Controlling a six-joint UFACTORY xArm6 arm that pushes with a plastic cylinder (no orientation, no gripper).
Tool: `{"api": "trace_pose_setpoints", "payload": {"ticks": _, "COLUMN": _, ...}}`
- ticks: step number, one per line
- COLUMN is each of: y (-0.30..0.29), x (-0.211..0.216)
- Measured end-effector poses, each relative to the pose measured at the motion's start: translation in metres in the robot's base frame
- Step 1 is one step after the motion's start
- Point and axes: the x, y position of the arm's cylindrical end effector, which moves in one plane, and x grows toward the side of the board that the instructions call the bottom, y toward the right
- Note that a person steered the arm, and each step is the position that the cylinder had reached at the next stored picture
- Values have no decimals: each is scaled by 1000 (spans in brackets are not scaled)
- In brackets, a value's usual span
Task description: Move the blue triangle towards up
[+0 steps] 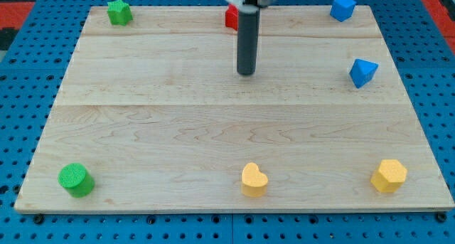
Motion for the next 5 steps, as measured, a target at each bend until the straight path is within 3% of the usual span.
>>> {"api": "trace_pose_setpoints", "payload": {"ticks": 1, "y": 36, "x": 64}}
{"api": "trace_pose_setpoints", "payload": {"ticks": 2, "y": 90, "x": 90}}
{"api": "trace_pose_setpoints", "payload": {"ticks": 4, "y": 207, "x": 48}}
{"api": "trace_pose_setpoints", "payload": {"ticks": 5, "y": 196, "x": -9}}
